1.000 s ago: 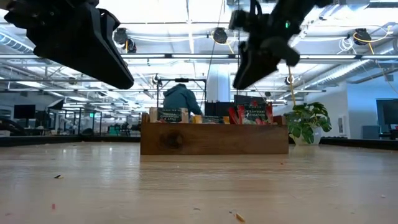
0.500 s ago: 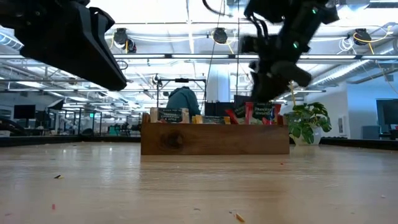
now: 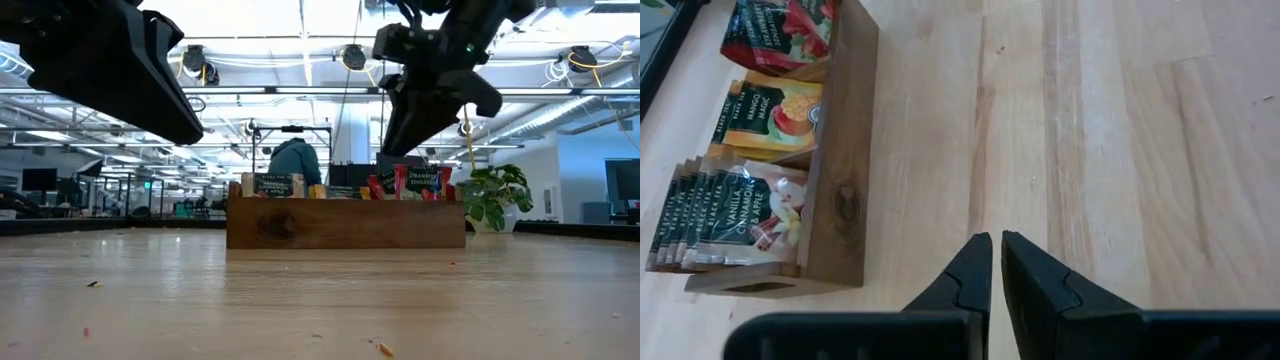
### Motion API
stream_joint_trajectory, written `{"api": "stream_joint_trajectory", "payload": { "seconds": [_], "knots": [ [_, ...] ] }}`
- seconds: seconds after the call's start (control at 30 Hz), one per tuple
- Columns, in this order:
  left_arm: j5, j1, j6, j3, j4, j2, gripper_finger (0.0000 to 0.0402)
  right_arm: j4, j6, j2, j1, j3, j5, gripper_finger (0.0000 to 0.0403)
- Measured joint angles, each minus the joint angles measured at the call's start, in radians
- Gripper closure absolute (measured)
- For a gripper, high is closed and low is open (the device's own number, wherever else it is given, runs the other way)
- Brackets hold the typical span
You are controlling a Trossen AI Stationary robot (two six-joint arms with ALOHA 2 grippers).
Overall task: Pick & Place Tea
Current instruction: Adjust the red tea bags in the wooden organizer
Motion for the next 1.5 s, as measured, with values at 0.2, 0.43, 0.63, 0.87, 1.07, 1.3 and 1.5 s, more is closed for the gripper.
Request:
{"api": "stream_joint_trajectory", "payload": {
  "seconds": [0.2,0.43,0.63,0.87,1.07,1.3,1.5],
  "knots": [
    [0.003,0.0,-0.003,0.0,0.0,0.0,0.0366,-0.006,-0.025,0.0,-0.026,0.0,-0.019,0.0351],
    [0.003,0.0,-0.008,0.0,0.001,0.0,0.0366,0.095,-0.029,0.005,-0.029,0.001,0.011,0.0394],
    [0.003,-0.006,-0.014,0.0,0.0,0.0,0.0366,0.046,0.016,0.037,-0.04,-0.037,0.03,0.0401],
    [-0.001,-0.019,-0.018,-0.001,-0.001,0.0,0.0366,-0.049,0.082,0.036,-0.038,-0.047,0.053,0.0402],
    [-0.004,-0.018,-0.019,-0.001,-0.002,0.0,0.0366,-0.022,0.099,0.036,-0.017,-0.045,0.065,0.0403],
    [-0.004,-0.018,-0.019,-0.001,-0.002,0.0,0.0366,-0.089,0.163,0.016,0.019,-0.01,0.16,0.0403],
    [-0.004,-0.018,-0.022,-0.001,-0.003,0.0,0.0366,-0.124,0.233,0.002,0.019,-0.004,0.165,0.0403]
  ]
}}
